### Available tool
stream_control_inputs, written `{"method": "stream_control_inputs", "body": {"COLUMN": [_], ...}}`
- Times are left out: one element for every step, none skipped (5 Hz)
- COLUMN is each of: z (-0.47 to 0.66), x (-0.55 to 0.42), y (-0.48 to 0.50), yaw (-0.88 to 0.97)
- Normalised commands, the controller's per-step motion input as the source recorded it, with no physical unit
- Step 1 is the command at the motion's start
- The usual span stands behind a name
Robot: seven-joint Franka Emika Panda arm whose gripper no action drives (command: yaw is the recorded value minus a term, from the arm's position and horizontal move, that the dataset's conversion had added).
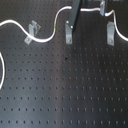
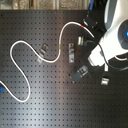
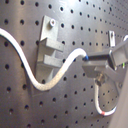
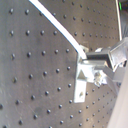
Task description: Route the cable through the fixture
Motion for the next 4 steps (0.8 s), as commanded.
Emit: {"method": "stream_control_inputs", "body": {"z": [-0.41, -0.55, -0.11, -0.06], "x": [-0.058, -0.094, -0.07, -0.051], "y": [0.162, 0.329, 0.139, 0.13], "yaw": [0.88, 0.7, 0.83, 0.92]}}
